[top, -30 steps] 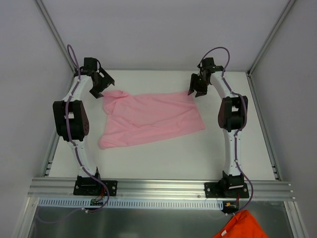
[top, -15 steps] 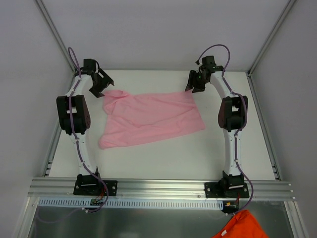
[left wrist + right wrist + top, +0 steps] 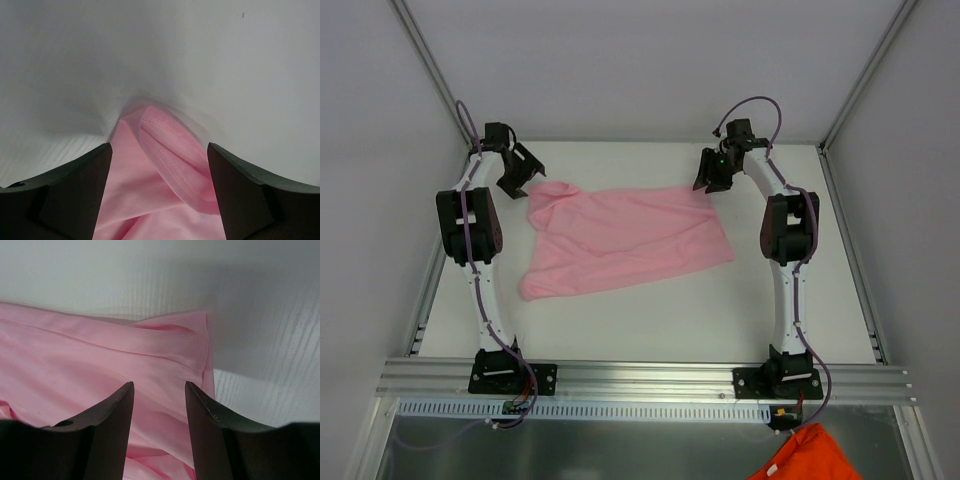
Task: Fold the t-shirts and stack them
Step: Grap the side of the flattened tshirt furthest away from the robot with both arms
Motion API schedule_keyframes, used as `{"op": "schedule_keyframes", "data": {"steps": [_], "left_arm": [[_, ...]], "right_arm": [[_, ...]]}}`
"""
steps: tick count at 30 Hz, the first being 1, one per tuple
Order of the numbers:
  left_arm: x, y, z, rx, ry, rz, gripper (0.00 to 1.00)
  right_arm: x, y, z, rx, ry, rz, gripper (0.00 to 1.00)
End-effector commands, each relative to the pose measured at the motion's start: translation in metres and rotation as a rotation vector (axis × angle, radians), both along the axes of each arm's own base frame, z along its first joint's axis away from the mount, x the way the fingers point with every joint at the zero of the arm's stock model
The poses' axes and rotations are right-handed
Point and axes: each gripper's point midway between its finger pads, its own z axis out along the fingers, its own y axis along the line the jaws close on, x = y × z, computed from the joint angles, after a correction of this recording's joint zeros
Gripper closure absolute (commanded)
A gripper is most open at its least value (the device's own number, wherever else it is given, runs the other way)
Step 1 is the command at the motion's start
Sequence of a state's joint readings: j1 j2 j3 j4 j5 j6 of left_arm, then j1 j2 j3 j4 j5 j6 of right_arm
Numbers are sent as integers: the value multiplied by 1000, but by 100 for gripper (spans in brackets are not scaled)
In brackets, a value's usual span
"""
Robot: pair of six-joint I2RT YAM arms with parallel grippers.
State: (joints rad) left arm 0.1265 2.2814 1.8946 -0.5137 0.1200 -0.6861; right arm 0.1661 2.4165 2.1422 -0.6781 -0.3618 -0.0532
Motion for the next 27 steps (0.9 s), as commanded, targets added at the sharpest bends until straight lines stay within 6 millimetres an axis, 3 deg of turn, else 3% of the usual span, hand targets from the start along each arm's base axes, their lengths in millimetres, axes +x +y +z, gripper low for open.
{"op": "schedule_keyframes", "data": {"steps": [1,10,12,17,27], "left_arm": [[3,1,0,-20,-4,-21,22],[5,4,-8,-28,-5,-38,22],[5,3,-8,-31,-3,-36,22],[3,3,-2,-33,-10,-39,23],[0,1,-4,-44,6,-43,27]], "right_arm": [[2,7,3,22,-21,28,51],[7,-2,-1,-46,-54,7,51],[17,-6,-4,-90,-57,-11,51],[20,-17,-6,-238,-66,-54,51],[21,-6,-12,-240,-54,-23,51]]}}
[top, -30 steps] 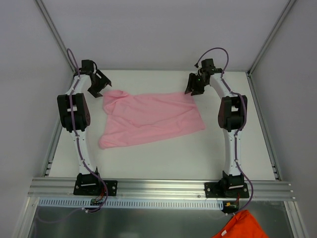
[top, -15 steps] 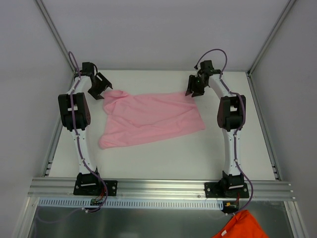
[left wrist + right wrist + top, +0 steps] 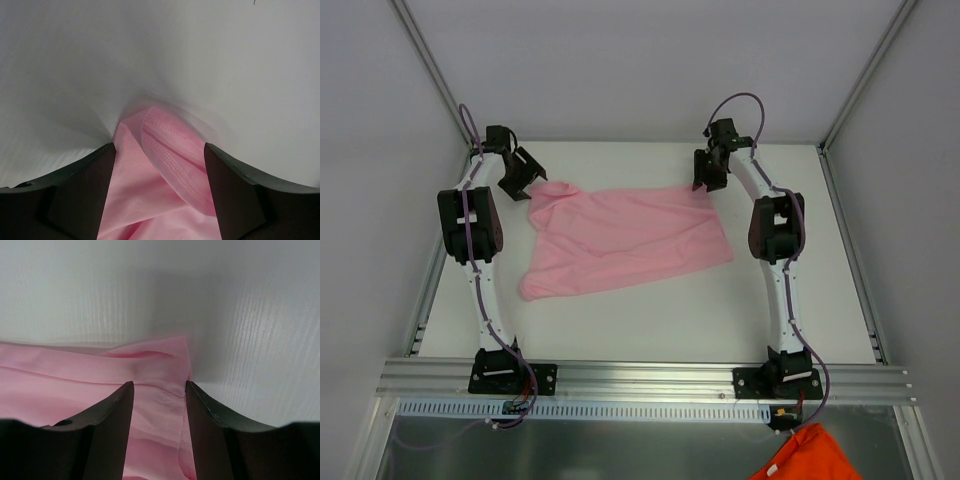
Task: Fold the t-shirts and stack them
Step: Grap the side of the flattened tshirt furthest away from the robot with both arms
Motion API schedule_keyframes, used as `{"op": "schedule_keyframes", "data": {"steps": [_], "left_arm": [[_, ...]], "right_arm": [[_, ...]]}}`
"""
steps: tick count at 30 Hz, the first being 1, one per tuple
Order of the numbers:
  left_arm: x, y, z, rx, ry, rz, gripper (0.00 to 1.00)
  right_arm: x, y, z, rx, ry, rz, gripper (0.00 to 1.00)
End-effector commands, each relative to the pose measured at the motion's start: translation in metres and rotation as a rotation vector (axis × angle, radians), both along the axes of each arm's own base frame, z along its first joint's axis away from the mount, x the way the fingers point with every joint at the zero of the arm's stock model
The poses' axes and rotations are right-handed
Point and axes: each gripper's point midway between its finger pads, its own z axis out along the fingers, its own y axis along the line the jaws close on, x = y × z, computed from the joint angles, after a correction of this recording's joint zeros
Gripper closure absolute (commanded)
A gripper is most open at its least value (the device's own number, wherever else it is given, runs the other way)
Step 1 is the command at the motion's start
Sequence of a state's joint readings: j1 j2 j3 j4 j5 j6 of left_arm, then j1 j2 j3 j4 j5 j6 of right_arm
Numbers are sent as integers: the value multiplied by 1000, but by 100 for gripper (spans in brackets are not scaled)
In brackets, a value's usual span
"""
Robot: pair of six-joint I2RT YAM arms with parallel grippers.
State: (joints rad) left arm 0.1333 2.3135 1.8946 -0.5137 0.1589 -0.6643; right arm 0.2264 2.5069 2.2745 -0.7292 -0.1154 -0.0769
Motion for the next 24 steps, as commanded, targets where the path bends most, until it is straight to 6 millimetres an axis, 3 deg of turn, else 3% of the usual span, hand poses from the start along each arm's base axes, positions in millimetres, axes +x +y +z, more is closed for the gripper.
{"op": "schedule_keyframes", "data": {"steps": [1,5,7,15,19,21,24], "left_arm": [[4,3,11,-20,-20,-12,28],[3,3,9,-33,-12,-12,29],[2,4,7,-36,-5,-10,31],[2,6,4,-46,8,-3,60],[2,6,2,-49,16,-2,83],[2,6,3,-50,16,1,100],[3,5,7,-58,4,-5,100]], "right_arm": [[2,0,8,-17,-6,20,51],[-3,1,4,-29,10,25,54],[-5,2,2,-32,17,28,60],[-8,0,1,-41,27,23,96],[-11,1,0,-43,31,29,99],[-14,1,0,-49,33,32,99],[-16,2,0,-61,24,40,99]]}}
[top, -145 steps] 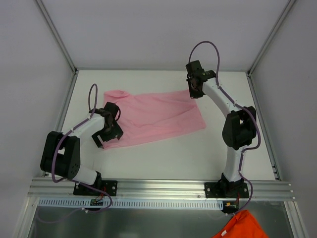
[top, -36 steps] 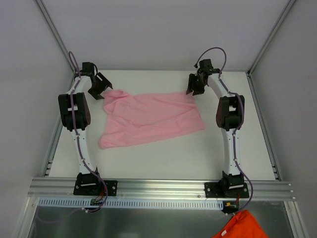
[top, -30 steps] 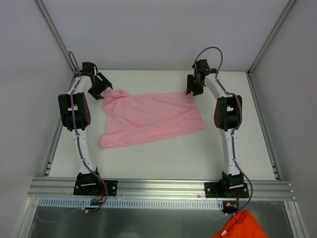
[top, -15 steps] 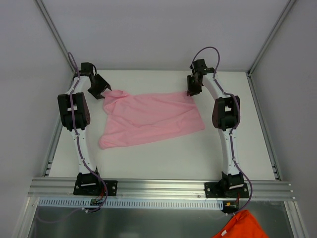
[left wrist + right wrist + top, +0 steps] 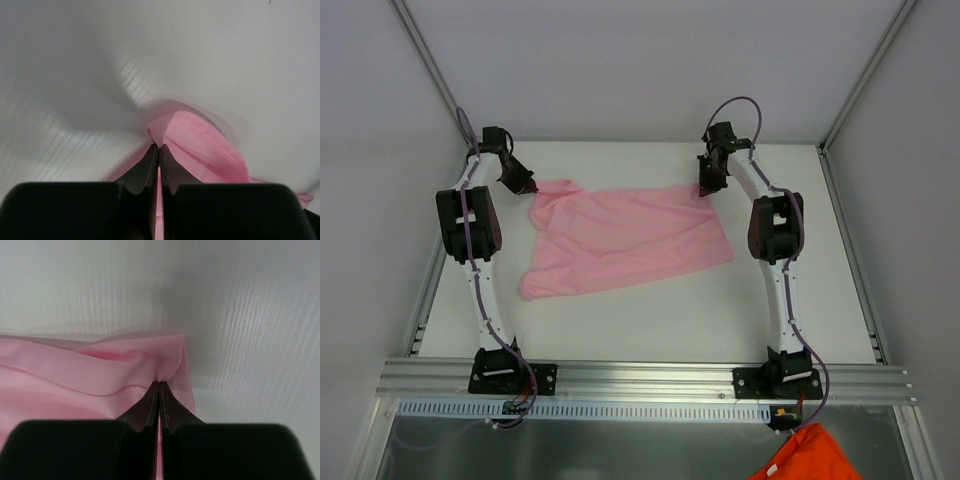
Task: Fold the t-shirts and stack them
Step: Grap the side of the flattened tshirt furthest away from the robot with both arms
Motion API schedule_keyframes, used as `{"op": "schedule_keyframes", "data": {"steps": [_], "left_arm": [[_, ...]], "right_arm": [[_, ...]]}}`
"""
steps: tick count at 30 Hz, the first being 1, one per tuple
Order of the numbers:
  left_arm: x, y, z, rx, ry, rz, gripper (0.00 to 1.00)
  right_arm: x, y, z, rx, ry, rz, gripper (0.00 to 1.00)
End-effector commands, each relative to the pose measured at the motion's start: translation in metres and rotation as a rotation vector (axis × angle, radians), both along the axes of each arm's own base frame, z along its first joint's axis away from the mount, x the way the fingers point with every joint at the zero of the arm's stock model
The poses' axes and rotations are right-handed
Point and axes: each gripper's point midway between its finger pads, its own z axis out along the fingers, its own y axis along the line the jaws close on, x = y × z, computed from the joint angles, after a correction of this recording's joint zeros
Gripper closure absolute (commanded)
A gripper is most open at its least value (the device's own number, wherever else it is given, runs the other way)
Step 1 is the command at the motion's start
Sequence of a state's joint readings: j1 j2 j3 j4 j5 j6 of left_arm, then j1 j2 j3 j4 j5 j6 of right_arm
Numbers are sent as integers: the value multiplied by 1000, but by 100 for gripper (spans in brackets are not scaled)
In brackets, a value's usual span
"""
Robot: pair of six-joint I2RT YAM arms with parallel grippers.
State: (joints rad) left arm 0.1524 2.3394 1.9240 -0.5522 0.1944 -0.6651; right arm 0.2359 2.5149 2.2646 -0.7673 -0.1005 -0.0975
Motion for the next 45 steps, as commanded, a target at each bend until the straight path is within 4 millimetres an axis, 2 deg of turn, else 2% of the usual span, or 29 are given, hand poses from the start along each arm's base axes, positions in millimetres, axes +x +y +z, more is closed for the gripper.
{"op": "schedule_keyframes", "data": {"steps": [1,5,11,12,15,17,18,19,23,24,26,27,31,33,34,36,40,41,42,45], "left_arm": [[7,0,14,-26,-30,-9,100],[10,-2,32,-26,-69,-23,100],[12,-6,66,-26,-143,-46,100],[12,-6,69,-26,-152,-51,100],[11,-9,86,-31,-184,-62,100],[5,-11,98,-29,-204,-70,100],[0,-14,95,-29,-201,-75,100],[-2,-14,110,-25,-229,-76,100],[-18,-22,124,-28,-253,-88,100],[-22,-24,135,-28,-273,-91,100],[-30,-27,140,-30,-277,-94,100],[-34,-29,150,-29,-296,-98,100],[-48,-35,159,-21,-304,-115,100],[-56,-36,162,-14,-307,-120,100],[-62,-37,157,-19,-288,-125,100],[-68,-39,164,-13,-303,-134,100],[-85,-42,160,-15,-288,-144,100],[-88,-42,165,-10,-298,-146,100],[-91,-42,165,-8,-298,-146,100],[-104,-44,161,-5,-288,-148,100]], "right_arm": [[-3,4,11,-26,-30,26,99],[-3,5,14,-58,-56,36,99],[7,4,41,-75,-143,38,99],[11,-3,48,-107,-169,17,99],[15,-4,59,-120,-204,9,99],[16,-8,68,-133,-227,-6,99],[18,-8,72,-133,-247,-10,99],[17,-11,77,-144,-259,-19,99],[21,-19,98,-184,-326,-47,99],[22,-23,102,-203,-339,-62,99],[21,-28,114,-216,-368,-76,99],[20,-30,116,-225,-374,-81,99],[12,-36,119,-240,-368,-91,99],[8,-36,124,-231,-372,-91,99],[5,-35,123,-226,-364,-88,99],[-2,-35,123,-217,-352,-84,99],[-18,-34,121,-201,-316,-77,99],[-23,-36,118,-205,-303,-80,99],[-26,-37,124,-201,-309,-87,99],[-38,-38,124,-198,-296,-87,99]]}}
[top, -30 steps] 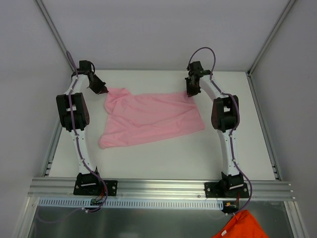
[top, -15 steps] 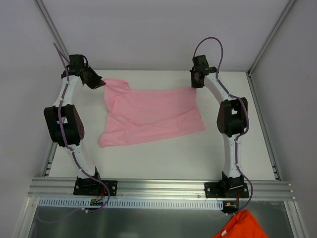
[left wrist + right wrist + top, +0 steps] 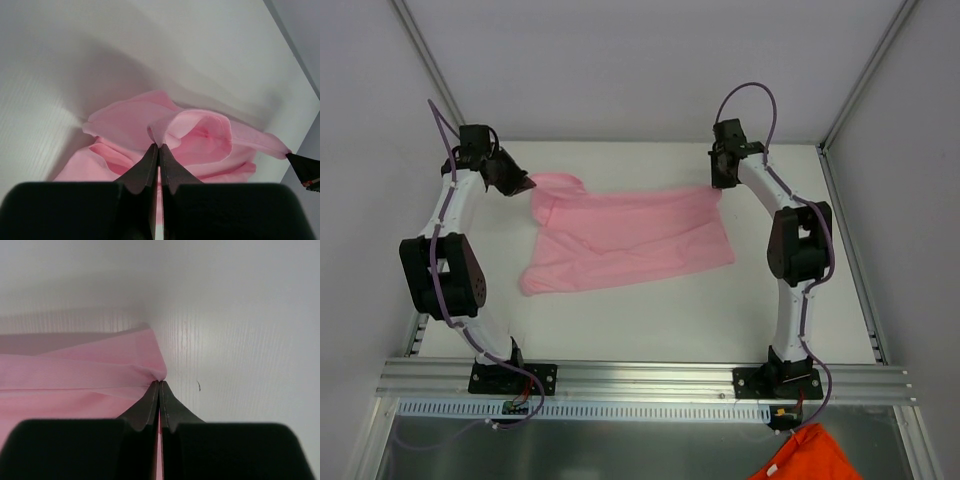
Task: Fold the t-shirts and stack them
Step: Grap the side of the flattened tshirt furthest away from the robot with both arms, then fold the other side of the tshirt into a rectangle
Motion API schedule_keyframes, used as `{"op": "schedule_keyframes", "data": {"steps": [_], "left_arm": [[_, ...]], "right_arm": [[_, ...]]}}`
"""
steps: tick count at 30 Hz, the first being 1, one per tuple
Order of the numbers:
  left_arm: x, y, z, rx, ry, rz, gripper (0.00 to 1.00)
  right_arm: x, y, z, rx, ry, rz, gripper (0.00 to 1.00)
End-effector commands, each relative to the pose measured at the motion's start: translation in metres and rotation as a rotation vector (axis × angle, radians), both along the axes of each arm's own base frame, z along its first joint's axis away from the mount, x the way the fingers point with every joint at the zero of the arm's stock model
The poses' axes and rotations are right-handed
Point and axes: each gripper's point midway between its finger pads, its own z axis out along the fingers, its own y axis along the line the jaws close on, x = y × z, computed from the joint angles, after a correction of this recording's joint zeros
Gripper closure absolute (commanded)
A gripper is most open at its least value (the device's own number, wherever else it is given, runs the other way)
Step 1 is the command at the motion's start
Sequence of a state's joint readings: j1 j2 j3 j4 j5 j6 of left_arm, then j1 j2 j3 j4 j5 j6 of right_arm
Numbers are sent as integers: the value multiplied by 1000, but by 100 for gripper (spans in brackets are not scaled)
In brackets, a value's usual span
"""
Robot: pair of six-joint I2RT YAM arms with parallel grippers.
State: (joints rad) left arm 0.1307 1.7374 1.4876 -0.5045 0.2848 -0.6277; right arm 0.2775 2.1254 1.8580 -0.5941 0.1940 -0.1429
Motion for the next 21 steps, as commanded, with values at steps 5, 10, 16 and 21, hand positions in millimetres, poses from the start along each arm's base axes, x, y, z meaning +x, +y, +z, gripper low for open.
{"op": "schedule_keyframes", "data": {"steps": [5,10,16,21], "left_arm": [[-36,-9,23,29,-56,-30,100],[-74,-14,9,32,-12,-30,100],[-107,-18,-7,33,17,-33,100],[-130,-19,-21,49,53,-35,100]], "right_arm": [[-25,-4,42,9,-53,-22,99],[-47,-10,33,-5,-9,-17,99],[-57,-19,32,-51,21,-4,99],[-61,-17,33,-46,35,14,99]]}}
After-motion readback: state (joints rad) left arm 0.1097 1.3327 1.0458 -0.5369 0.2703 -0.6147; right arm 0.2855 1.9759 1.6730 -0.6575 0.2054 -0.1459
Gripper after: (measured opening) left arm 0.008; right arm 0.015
